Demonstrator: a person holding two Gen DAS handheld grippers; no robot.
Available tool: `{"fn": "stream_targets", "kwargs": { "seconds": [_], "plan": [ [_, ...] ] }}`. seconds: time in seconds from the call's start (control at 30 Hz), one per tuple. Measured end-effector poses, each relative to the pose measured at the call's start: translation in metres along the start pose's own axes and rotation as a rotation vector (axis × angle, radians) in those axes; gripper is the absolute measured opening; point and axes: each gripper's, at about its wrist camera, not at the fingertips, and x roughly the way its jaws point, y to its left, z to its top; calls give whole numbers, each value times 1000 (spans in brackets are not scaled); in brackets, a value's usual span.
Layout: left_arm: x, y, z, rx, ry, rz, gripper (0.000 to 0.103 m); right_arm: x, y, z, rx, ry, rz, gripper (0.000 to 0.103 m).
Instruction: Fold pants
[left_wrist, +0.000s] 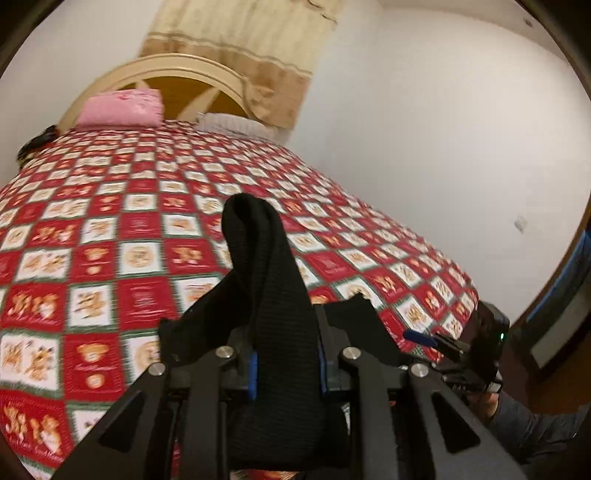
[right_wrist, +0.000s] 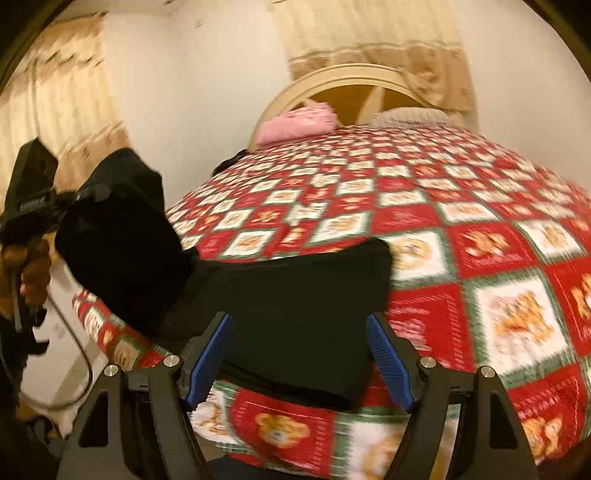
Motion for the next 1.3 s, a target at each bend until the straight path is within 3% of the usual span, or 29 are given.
{"fn": "stream_targets", "kwargs": {
  "seconds": [0.33,0.57,0.77,0.9,0.97,1.03,1.1,1.2,1.3],
  "plan": [
    [88,-52,-9,78,160,-43,24,1,-65,-11,217,-24,-99,76],
    [135,-72,-21,107,227,-42,24,-1,-65,-14,218,-43,-88,76],
    [155,-86,-34,114,237,-62,32,-1,-63,-16,198,-54,-94,77],
    [134,-98,-37,157,179,-135,35,-4,-61,-17,193,-78,-104,77],
    [124,-99,-38,168,144,-136,42,-9,-61,-17,198,-102,-113,77],
    [107,-93,-39,177,84,-97,55,-18,-62,-16,210,-145,-137,77],
    [93,-79,-41,166,47,-43,60,-29,-61,-13,245,-180,-138,77],
    [80,-58,-45,155,7,63,61,-37,-44,-4,247,-197,-99,77],
    [79,-34,-49,137,-11,157,61,-25,-16,5,212,-129,-37,76]
  ]
}}
